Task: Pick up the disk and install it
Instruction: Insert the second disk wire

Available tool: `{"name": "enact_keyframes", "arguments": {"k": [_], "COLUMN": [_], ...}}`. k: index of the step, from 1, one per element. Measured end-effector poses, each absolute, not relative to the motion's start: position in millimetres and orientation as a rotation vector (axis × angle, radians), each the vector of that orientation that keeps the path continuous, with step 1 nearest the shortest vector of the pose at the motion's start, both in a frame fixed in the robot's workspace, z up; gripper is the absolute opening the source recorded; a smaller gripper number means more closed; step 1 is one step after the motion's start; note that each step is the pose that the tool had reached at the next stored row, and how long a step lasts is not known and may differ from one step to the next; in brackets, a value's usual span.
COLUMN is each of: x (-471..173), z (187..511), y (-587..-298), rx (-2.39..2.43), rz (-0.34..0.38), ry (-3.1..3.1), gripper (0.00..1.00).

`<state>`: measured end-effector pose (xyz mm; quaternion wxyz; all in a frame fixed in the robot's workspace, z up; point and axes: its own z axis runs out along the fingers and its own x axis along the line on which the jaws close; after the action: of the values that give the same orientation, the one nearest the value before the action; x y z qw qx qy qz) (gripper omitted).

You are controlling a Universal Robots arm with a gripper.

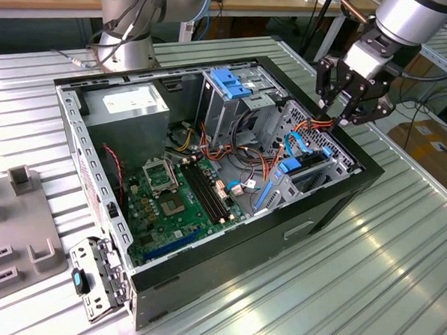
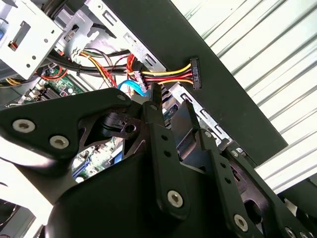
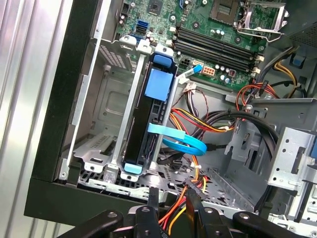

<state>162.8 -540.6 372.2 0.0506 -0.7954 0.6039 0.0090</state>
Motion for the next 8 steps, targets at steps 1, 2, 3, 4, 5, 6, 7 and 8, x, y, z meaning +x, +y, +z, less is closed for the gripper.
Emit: {"name": "enact_keyframes", "arguments": {"k": [1,2,3,4,5,6,7,8], "x": [162.8,162.8,162.8,162.8,162.8,162.8,162.8,162.8], "z": [373.7,373.7,373.8,373.8,373.8,373.8,373.8,373.9], "y": [-540.6,-540.6,-540.6,-540.6,-540.6,-540.6,-540.6,-540.6], "rx": [-2.422,-2.422,-2.422,-2.422,-2.422,-2.422,-2.422,-2.422], "rz": [0.027,0.027,0.027,0.027,0.027,0.027,0.027,0.027], "ry": [1.838,1.838,1.838,1.838,1.838,1.838,1.838,1.838], "gripper": [0.36,0.36,0.36,0.36,0.36,0.36,0.36,0.36]}}
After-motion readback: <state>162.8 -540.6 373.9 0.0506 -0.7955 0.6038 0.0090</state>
